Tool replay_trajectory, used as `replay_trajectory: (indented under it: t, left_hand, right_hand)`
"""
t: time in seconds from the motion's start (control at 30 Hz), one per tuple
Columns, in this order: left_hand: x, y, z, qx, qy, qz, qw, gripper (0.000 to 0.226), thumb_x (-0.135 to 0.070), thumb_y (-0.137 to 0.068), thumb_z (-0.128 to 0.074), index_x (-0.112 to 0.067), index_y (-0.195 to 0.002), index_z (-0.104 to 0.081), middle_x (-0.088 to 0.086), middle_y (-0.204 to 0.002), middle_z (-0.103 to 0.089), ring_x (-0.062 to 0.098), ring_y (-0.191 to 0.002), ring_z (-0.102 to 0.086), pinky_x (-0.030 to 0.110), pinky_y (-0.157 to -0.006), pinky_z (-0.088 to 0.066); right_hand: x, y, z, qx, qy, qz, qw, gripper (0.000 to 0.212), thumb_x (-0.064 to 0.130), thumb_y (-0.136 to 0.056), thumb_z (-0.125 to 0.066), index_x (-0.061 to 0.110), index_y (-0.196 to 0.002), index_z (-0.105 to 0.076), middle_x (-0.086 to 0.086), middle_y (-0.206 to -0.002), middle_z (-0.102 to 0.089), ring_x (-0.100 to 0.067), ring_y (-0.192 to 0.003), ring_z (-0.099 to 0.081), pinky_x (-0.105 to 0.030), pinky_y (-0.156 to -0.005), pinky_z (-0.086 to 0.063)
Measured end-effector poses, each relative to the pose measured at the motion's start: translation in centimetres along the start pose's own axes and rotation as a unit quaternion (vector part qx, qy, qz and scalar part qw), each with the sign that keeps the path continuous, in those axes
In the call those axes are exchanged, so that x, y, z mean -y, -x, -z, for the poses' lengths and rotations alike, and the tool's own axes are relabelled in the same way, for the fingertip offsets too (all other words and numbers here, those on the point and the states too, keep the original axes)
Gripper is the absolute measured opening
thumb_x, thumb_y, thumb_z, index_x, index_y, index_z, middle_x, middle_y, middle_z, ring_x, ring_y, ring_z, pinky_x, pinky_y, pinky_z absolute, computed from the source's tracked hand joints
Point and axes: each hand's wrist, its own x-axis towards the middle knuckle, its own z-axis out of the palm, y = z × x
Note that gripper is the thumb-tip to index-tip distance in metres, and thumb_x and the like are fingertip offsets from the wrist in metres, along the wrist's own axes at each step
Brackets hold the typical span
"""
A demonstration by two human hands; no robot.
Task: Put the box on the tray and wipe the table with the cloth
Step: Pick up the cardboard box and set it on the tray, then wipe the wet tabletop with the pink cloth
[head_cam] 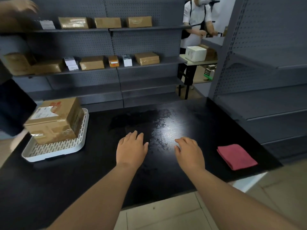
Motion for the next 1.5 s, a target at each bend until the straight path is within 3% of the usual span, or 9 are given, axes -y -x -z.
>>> replay_trajectory:
  t: [0.27,0.83,1.0,1.17,1.5]
  left_hand:
    - [-6.6,-1.1,-1.9,0.025,0.019,-0.017,0.999,0.051,-0.044,-0.096,-0.034,-0.021,-0.142,-0.034,0.004,-0.15,-0.032,0.019,-0.138,-0.029,0.036,-0.111,-0.026]
    - [-29.9,-5.0,-9.6,0.099,0.072,0.02,0.992,0.051,-0.042,-0.096,-0.034,-0.018,-0.142,-0.032,0.006,-0.15,-0.033,0.021,-0.134,-0.034,0.034,-0.109,-0.027]
    - [-33.1,-4.7,-12.0,0.134,0.078,0.035,0.987,0.05,-0.04,-0.096,-0.033,-0.018,-0.141,-0.033,0.006,-0.147,-0.037,0.022,-0.131,-0.037,0.035,-0.106,-0.03]
    - [-34.4,-4.4,-14.0,0.169,0.075,0.056,0.981,0.042,-0.04,-0.094,-0.038,-0.017,-0.13,-0.044,0.003,-0.121,-0.054,0.022,-0.108,-0.053,0.033,-0.09,-0.041]
    - [-36.1,-4.9,-15.7,0.208,0.098,0.105,0.968,0.045,-0.035,-0.091,-0.049,-0.011,-0.128,-0.042,0.009,-0.114,-0.055,0.025,-0.107,-0.049,0.035,-0.088,-0.042]
  right_hand:
    - [-6.5,-0.3,1.6,0.003,-0.004,-0.031,1.0,0.036,0.026,-0.096,-0.046,0.018,-0.131,-0.054,-0.002,-0.131,-0.055,-0.021,-0.123,-0.044,-0.033,-0.099,-0.038]
    - [-30.1,-5.2,5.4,0.097,0.011,-0.074,0.992,0.041,0.03,-0.098,-0.041,0.021,-0.137,-0.045,-0.002,-0.139,-0.047,-0.021,-0.126,-0.041,-0.034,-0.098,-0.04]
    - [-32.8,-5.2,4.2,0.141,0.0,-0.079,0.987,0.04,0.031,-0.097,-0.043,0.022,-0.136,-0.046,-0.003,-0.134,-0.05,-0.023,-0.122,-0.044,-0.036,-0.096,-0.043]
    - [-33.8,-4.9,3.0,0.187,-0.004,-0.101,0.977,0.038,0.032,-0.095,-0.046,0.021,-0.132,-0.047,-0.004,-0.127,-0.054,-0.023,-0.116,-0.049,-0.036,-0.092,-0.047]
    - [-34.5,-5.0,1.4,0.198,-0.032,-0.135,0.97,0.039,0.026,-0.091,-0.057,0.016,-0.127,-0.047,-0.006,-0.124,-0.054,-0.022,-0.115,-0.05,-0.032,-0.092,-0.045]
